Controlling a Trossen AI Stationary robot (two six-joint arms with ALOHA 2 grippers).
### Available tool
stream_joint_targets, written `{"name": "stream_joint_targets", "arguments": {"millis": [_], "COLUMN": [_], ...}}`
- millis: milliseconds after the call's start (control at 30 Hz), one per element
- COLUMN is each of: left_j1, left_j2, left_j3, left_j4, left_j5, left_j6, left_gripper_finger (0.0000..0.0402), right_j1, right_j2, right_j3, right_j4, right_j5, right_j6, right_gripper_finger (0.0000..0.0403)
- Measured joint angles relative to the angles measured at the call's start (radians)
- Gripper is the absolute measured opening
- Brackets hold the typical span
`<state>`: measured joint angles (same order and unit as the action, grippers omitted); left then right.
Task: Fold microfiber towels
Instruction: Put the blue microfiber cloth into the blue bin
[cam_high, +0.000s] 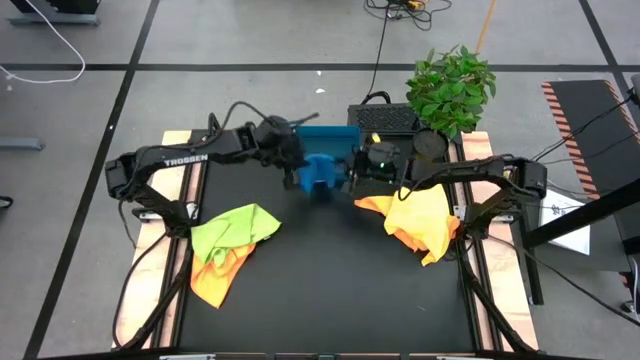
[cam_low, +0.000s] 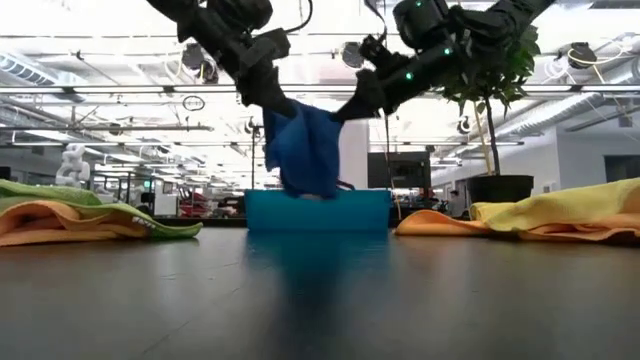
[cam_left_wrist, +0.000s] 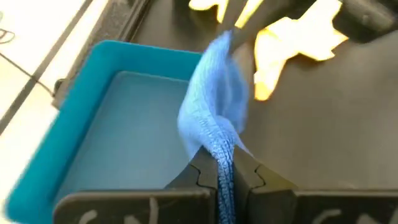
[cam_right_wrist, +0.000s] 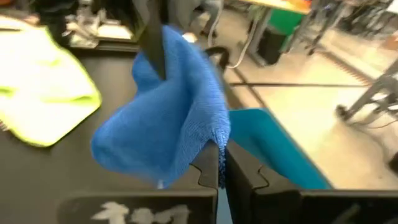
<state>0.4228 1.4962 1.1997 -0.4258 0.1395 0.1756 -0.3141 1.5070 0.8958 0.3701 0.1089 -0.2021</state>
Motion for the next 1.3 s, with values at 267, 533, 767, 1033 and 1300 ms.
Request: {"name": "stream_joint_targets", "arguments": {"millis": [267,533,767,1033,1300], "left_j1": [0.088,0.145,0.160,0.159,0.161], "left_j2": [0.023,0.106,0.171,0.182,0.177], "left_j3": [0.038,0.040,0.040,0.038,0.038], "left_j4": [0.033,0.102,0.134,0.139,0.178], "left_j5": [-0.037,0.011,0.017,0.068,-0.004], "left_j6": [0.122,0.130,0.128,0.100,0.076], "left_gripper_finger": [0.0008,0.0008,0.0006,0.0007,0.0010], "right_j1": [-0.101,-0.168,-0.196,-0.206,-0.216], "right_j2": [-0.056,-0.014,0.005,0.027,0.027], "right_j3": [0.007,0.006,0.004,0.004,0.004], "right_j4": [-0.010,-0.019,-0.027,-0.069,0.003], "right_j5": [-0.013,-0.017,-0.016,-0.013,-0.004], "right_j6": [-0.038,-0.043,-0.049,-0.059,-0.128], "right_gripper_finger": [0.0000,0.0000,0.0000,0.0000,0.0000]}}
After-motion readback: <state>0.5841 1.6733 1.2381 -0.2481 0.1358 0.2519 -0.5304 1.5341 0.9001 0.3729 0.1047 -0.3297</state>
